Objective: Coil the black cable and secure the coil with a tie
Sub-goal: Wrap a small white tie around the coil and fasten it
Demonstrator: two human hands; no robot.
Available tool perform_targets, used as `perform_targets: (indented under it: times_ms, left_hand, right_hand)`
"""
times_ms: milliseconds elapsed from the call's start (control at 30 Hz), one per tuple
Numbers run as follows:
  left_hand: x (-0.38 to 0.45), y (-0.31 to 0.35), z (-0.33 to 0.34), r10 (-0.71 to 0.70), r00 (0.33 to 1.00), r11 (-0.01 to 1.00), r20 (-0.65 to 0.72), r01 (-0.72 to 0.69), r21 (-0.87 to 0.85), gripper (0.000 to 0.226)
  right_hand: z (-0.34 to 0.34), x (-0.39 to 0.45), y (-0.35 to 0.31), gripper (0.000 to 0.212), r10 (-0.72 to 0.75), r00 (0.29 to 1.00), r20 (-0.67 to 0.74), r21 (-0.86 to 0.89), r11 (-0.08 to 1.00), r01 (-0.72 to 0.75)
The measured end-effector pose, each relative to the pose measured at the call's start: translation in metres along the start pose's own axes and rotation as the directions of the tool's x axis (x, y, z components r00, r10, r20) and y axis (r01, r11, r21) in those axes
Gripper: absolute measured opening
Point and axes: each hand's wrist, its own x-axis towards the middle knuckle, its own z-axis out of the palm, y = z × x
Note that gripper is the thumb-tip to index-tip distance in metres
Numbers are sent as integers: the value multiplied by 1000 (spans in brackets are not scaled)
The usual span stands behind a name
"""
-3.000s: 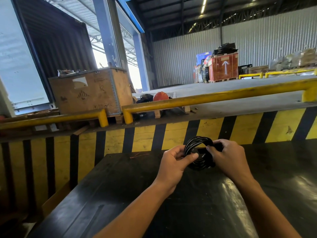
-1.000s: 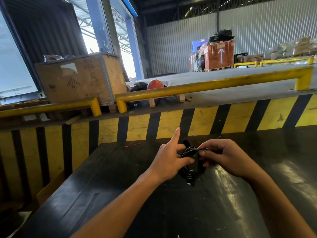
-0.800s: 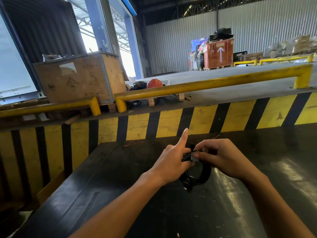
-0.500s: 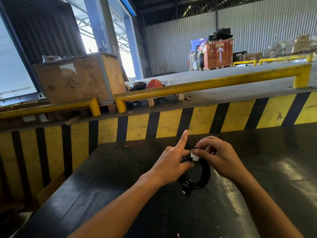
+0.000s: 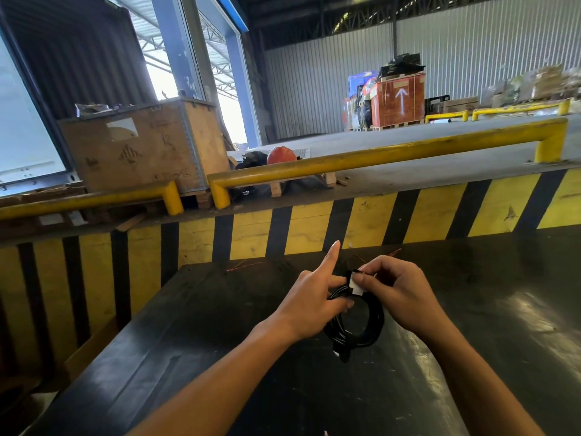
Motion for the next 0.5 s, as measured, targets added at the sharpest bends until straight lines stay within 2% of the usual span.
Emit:
perform_targets:
  times_ms: [367, 500]
  left_hand:
    - [-4, -2, -2, 3, 992, 1000, 126, -7, 30, 94]
    - [-3, -8, -2, -7, 987, 999, 164, 1, 38, 93]
  right_hand:
    - [-2, 1, 2, 8, 151, 972, 178, 118, 978, -173]
    - [-2, 1, 2, 8, 178, 960, 216, 106, 973, -205]
